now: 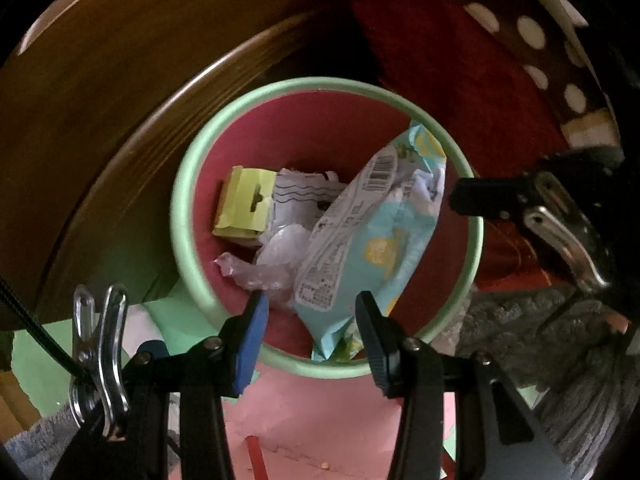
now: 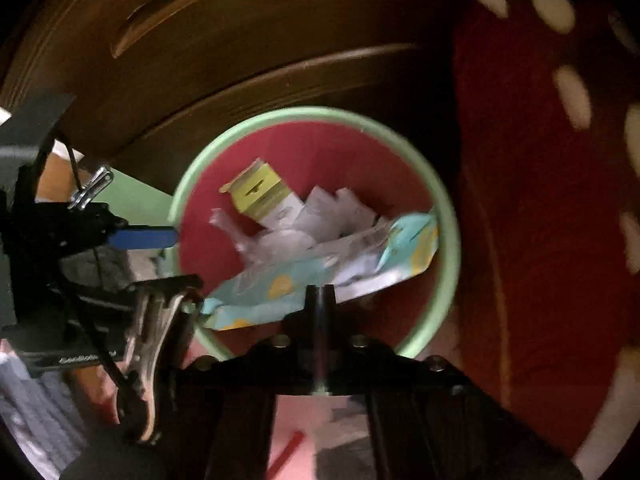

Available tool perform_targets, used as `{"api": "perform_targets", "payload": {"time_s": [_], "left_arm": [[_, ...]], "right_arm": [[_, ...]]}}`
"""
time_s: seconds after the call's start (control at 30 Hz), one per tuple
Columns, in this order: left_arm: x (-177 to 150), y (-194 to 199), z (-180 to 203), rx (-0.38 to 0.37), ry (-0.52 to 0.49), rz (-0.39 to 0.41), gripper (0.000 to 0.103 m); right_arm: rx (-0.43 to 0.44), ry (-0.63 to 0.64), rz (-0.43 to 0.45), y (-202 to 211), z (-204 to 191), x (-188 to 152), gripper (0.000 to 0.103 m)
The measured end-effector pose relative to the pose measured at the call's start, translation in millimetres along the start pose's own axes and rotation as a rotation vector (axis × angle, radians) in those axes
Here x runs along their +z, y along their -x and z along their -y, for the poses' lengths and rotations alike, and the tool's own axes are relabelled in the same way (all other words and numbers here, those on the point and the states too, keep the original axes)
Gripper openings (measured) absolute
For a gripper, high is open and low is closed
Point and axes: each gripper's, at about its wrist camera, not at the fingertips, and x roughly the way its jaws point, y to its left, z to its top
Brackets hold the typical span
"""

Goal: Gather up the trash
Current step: 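Open both grippers to drop the wipes pack into the bin, then raise both open grippers out of the bin toward the white tray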

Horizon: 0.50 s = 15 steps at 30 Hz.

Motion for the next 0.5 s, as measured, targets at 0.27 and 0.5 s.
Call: {"api": "perform_targets", "payload": {"time_s": [0.27,0.5], "left_arm": [[-2,2,4,-0.003,-0.009,-0.005,0.046],[1,5,6,0.001,0.0,0.014,0.046]], "right_arm": [[-0.03,0.014,-0.153,-73,-1,-8,0.001],[-0.015,-0.006,-0.123,-60,3,0,0.002]]}}
